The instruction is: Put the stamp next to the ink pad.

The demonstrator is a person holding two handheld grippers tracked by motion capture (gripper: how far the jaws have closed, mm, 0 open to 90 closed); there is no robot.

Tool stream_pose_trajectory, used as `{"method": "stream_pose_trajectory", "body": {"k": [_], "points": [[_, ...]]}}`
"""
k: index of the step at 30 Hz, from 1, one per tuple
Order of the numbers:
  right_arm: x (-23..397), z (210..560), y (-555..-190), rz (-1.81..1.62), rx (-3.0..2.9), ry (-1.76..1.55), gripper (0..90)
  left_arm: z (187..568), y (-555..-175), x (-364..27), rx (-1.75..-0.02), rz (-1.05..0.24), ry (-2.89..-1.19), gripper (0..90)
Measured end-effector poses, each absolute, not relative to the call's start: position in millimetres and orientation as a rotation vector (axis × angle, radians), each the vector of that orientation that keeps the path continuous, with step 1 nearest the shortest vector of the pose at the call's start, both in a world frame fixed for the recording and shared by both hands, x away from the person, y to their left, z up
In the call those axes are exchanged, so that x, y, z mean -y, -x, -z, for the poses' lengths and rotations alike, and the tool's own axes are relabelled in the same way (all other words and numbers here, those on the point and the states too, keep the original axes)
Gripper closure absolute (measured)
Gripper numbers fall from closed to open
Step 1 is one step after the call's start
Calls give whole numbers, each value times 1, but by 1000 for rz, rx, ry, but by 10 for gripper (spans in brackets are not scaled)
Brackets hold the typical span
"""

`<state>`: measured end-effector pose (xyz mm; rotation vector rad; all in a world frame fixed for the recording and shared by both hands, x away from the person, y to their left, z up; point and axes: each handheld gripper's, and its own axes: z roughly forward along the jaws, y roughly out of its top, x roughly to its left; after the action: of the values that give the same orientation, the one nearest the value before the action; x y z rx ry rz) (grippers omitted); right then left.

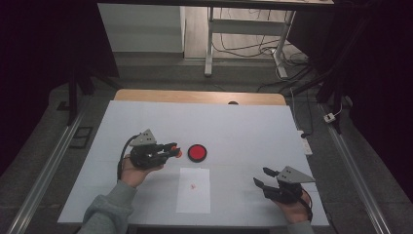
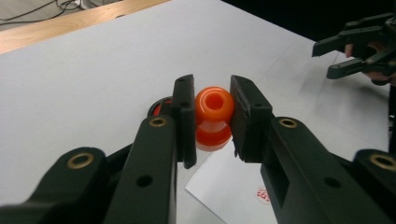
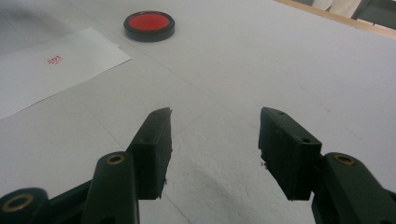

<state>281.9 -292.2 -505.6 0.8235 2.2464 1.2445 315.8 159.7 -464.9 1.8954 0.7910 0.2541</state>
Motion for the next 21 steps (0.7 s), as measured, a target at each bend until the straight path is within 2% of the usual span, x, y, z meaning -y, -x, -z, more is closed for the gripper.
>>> {"method": "stream_pose_trajectory", "body": {"k": [21], "points": [[292,507,-283,-1240,-2255,-822,440,492,-340,-153,-881,-277,-1992,719]]}}
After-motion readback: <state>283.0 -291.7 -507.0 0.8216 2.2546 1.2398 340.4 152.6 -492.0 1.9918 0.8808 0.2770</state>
